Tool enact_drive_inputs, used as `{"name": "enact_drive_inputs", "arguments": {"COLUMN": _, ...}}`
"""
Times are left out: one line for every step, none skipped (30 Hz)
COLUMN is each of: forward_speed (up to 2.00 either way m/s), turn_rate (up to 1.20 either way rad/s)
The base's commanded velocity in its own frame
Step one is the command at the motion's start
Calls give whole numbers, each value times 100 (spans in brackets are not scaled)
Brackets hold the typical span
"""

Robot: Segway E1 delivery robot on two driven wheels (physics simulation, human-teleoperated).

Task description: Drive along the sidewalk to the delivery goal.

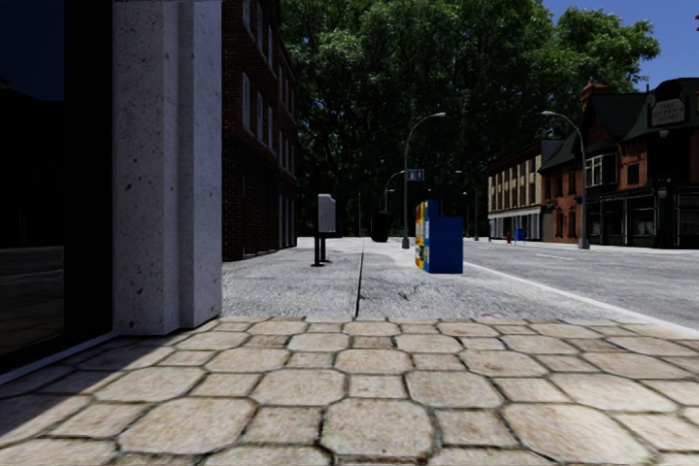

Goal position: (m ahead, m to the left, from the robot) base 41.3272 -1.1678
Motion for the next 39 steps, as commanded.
{"name": "enact_drive_inputs", "arguments": {"forward_speed": 200, "turn_rate": -1}}
{"name": "enact_drive_inputs", "arguments": {"forward_speed": 200, "turn_rate": -1}}
{"name": "enact_drive_inputs", "arguments": {"forward_speed": 200, "turn_rate": -1}}
{"name": "enact_drive_inputs", "arguments": {"forward_speed": 200, "turn_rate": -1}}
{"name": "enact_drive_inputs", "arguments": {"forward_speed": 200, "turn_rate": -1}}
{"name": "enact_drive_inputs", "arguments": {"forward_speed": 200, "turn_rate": -1}}
{"name": "enact_drive_inputs", "arguments": {"forward_speed": 200, "turn_rate": -1}}
{"name": "enact_drive_inputs", "arguments": {"forward_speed": 200, "turn_rate": -1}}
{"name": "enact_drive_inputs", "arguments": {"forward_speed": 200, "turn_rate": -1}}
{"name": "enact_drive_inputs", "arguments": {"forward_speed": 200, "turn_rate": -1}}
{"name": "enact_drive_inputs", "arguments": {"forward_speed": 200, "turn_rate": -1}}
{"name": "enact_drive_inputs", "arguments": {"forward_speed": 200, "turn_rate": -1}}
{"name": "enact_drive_inputs", "arguments": {"forward_speed": 200, "turn_rate": -1}}
{"name": "enact_drive_inputs", "arguments": {"forward_speed": 200, "turn_rate": -1}}
{"name": "enact_drive_inputs", "arguments": {"forward_speed": 200, "turn_rate": -1}}
{"name": "enact_drive_inputs", "arguments": {"forward_speed": 200, "turn_rate": -1}}
{"name": "enact_drive_inputs", "arguments": {"forward_speed": 200, "turn_rate": -1}}
{"name": "enact_drive_inputs", "arguments": {"forward_speed": 200, "turn_rate": -1}}
{"name": "enact_drive_inputs", "arguments": {"forward_speed": 200, "turn_rate": -1}}
{"name": "enact_drive_inputs", "arguments": {"forward_speed": 200, "turn_rate": -1}}
{"name": "enact_drive_inputs", "arguments": {"forward_speed": 200, "turn_rate": -1}}
{"name": "enact_drive_inputs", "arguments": {"forward_speed": 200, "turn_rate": -1}}
{"name": "enact_drive_inputs", "arguments": {"forward_speed": 200, "turn_rate": -1}}
{"name": "enact_drive_inputs", "arguments": {"forward_speed": 200, "turn_rate": -1}}
{"name": "enact_drive_inputs", "arguments": {"forward_speed": 200, "turn_rate": 0}}
{"name": "enact_drive_inputs", "arguments": {"forward_speed": 200, "turn_rate": 0}}
{"name": "enact_drive_inputs", "arguments": {"forward_speed": 200, "turn_rate": 0}}
{"name": "enact_drive_inputs", "arguments": {"forward_speed": 200, "turn_rate": 0}}
{"name": "enact_drive_inputs", "arguments": {"forward_speed": 200, "turn_rate": 0}}
{"name": "enact_drive_inputs", "arguments": {"forward_speed": 200, "turn_rate": 0}}
{"name": "enact_drive_inputs", "arguments": {"forward_speed": 200, "turn_rate": 0}}
{"name": "enact_drive_inputs", "arguments": {"forward_speed": 200, "turn_rate": 0}}
{"name": "enact_drive_inputs", "arguments": {"forward_speed": 200, "turn_rate": 0}}
{"name": "enact_drive_inputs", "arguments": {"forward_speed": 200, "turn_rate": 0}}
{"name": "enact_drive_inputs", "arguments": {"forward_speed": 200, "turn_rate": 0}}
{"name": "enact_drive_inputs", "arguments": {"forward_speed": 200, "turn_rate": 0}}
{"name": "enact_drive_inputs", "arguments": {"forward_speed": 200, "turn_rate": 0}}
{"name": "enact_drive_inputs", "arguments": {"forward_speed": 200, "turn_rate": 0}}
{"name": "enact_drive_inputs", "arguments": {"forward_speed": 200, "turn_rate": 0}}
